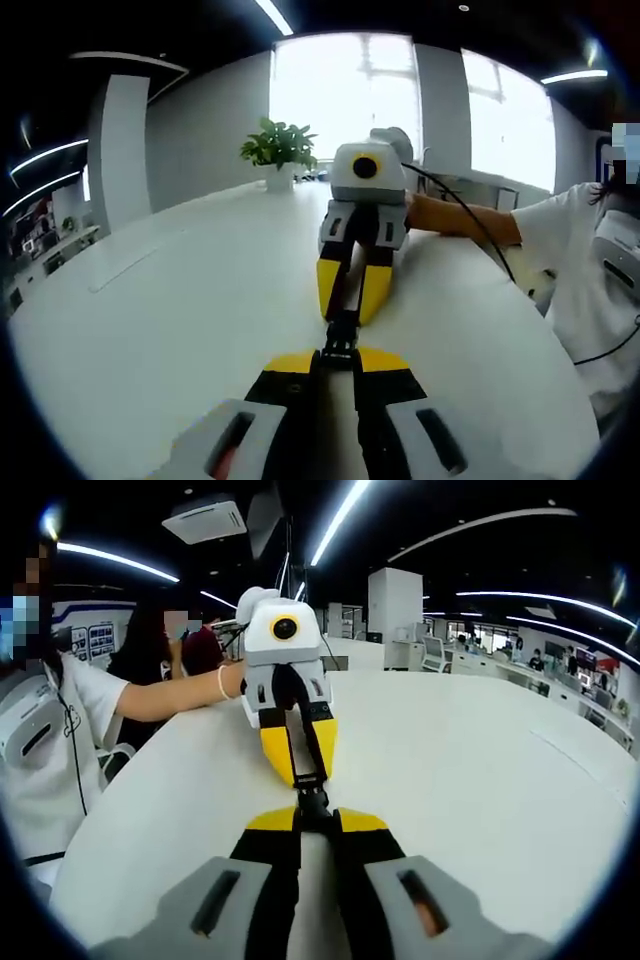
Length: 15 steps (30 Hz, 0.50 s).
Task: Snap the two parts of the plastic buckle together until the buckle closes and remains connected.
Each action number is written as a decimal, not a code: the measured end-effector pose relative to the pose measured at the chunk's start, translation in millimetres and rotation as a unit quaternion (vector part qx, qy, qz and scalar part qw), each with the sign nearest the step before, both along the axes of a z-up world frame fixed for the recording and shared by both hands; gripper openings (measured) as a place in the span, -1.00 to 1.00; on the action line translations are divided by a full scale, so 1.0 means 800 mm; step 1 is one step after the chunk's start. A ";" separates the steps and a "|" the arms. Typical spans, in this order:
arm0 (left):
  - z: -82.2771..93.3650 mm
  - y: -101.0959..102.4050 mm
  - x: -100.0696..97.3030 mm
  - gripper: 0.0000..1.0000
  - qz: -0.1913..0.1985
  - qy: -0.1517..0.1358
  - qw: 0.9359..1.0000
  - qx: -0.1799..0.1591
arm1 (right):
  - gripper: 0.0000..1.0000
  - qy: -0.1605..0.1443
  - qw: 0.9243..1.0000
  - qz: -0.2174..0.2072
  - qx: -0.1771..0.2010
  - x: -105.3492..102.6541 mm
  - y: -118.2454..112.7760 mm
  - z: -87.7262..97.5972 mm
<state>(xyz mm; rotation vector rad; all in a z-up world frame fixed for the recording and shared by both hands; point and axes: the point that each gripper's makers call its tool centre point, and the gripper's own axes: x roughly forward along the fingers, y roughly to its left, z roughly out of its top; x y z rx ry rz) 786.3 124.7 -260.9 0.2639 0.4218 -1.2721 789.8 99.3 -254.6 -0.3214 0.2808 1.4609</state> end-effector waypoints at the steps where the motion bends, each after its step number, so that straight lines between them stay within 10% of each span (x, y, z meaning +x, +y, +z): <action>1: 0.000 -0.003 0.000 -0.76 -0.002 0.001 1.000 -0.002 | -0.76 0.003 1.000 0.002 0.002 -0.001 0.002 0.000; 15: 0.005 -0.002 -0.002 -0.62 0.000 -0.003 1.000 -0.001 | -0.52 -0.028 0.999 0.016 -0.007 -0.005 0.002 -0.001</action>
